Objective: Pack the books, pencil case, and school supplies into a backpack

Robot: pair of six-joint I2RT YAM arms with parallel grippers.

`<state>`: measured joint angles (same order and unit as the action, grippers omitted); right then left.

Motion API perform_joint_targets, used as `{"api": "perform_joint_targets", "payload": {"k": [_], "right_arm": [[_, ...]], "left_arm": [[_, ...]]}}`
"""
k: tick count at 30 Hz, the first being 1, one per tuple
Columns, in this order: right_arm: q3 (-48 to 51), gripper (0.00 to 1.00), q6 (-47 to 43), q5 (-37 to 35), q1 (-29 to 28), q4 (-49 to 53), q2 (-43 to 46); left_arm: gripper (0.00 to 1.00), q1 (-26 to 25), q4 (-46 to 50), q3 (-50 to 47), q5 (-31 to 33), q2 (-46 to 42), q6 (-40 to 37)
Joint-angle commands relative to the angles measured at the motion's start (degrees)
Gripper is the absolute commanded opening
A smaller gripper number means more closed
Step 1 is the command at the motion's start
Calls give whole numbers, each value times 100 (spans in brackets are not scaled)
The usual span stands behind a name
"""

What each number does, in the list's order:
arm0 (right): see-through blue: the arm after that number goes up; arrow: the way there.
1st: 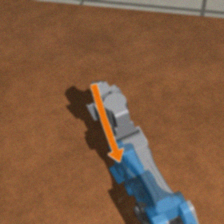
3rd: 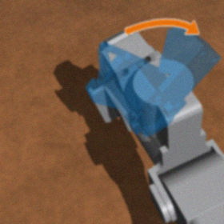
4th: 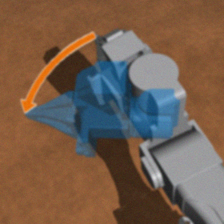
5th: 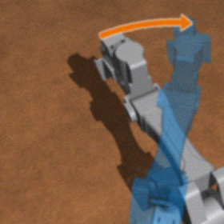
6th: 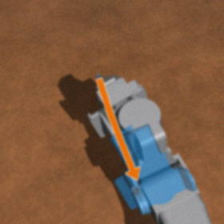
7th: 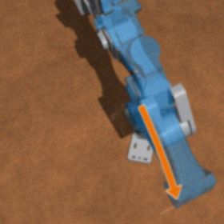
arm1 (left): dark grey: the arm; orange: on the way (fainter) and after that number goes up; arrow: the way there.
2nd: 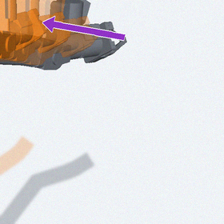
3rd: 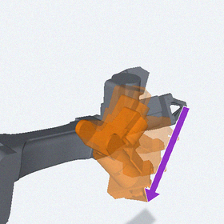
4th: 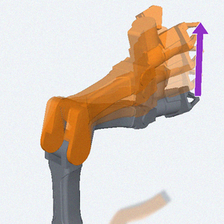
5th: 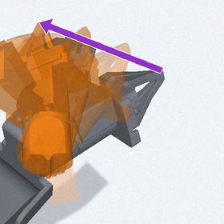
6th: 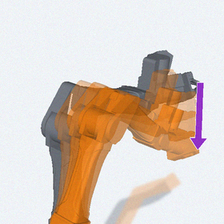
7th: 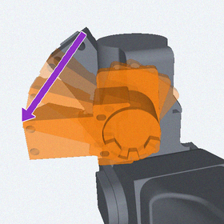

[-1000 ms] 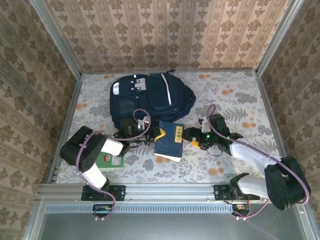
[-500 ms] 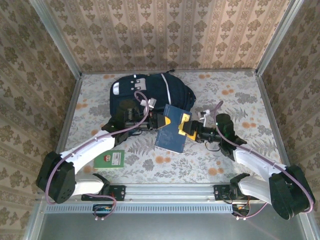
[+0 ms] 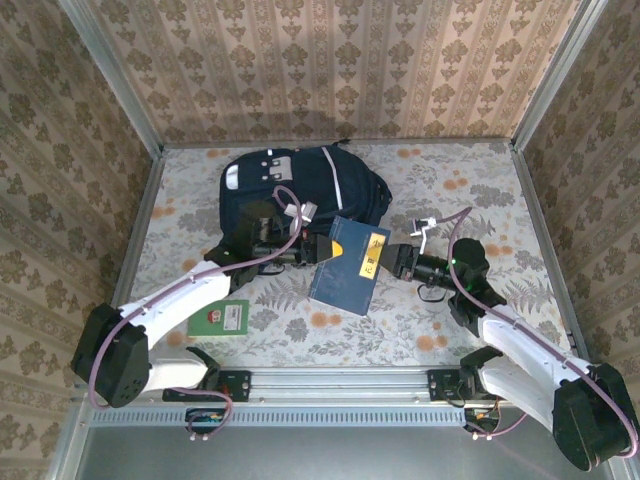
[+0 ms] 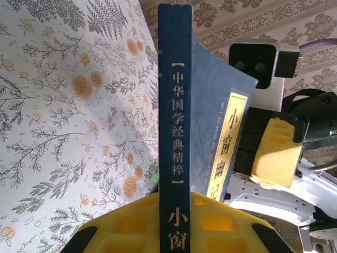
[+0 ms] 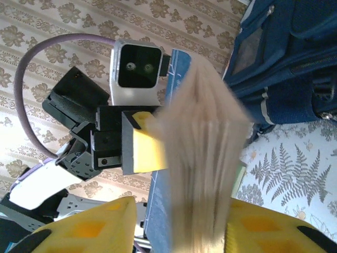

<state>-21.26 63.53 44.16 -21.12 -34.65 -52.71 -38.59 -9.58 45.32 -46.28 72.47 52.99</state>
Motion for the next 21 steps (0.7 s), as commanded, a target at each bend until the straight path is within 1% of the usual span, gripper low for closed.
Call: {"api": "perform_joint_targets", "payload": {"k": [1, 6, 7, 9, 11, 12, 13, 14, 15, 16, 17, 18, 19, 21], "right_arm": [[101, 41, 106, 115, -22, -453, 154], [178, 42, 77, 77, -151, -464, 97], [183, 40, 66, 67, -165, -448, 78], [193, 29, 39, 20, -175, -406, 90], [177, 10, -104, -98, -173, -159, 178], [157, 3, -211, -183, -173, 44, 249], [142, 0, -342, -312, -173, 327, 350], [125, 0, -502, -517, -163, 722, 500], [78, 0, -696, -785, -148, 1225, 655], [-3, 0, -966, -1255, -131, 1956, 862], [-83, 0, -1232, -1779, -112, 2761, 1072], [-120, 0, -1422, -2144, -103, 3254, 1253], [-129, 0, -1576, -2464, -94, 3622, 1420], [-99, 0, -1707, -2887, -71, 4087, 1707]], "left_arm": [[0, -35, -103, 161, 23, -136, -79], [0, -73, -244, 153, 46, -102, -14], [0, -94, -268, 159, 49, -80, -8], [0, -107, -264, 186, 63, -28, -17], [0, -103, -139, 271, 118, 57, -86], [0, -100, -11, 346, 132, 115, -172], [10, -98, 235, 469, 170, 195, -314], [29, -79, 564, 641, 241, 283, -515], [42, -43, 946, 821, 330, 357, -724], [51, 14, 1429, 1103, 502, 453, -1051], [57, 75, 1980, 1404, 743, 578, -1363], [60, 141, 2377, 1669, 907, 703, -1559], [61, 243, 2665, 1963, 1156, 904, -1704], [62, 451, 2977, 2488, 1324, 1331, -1776]]}}
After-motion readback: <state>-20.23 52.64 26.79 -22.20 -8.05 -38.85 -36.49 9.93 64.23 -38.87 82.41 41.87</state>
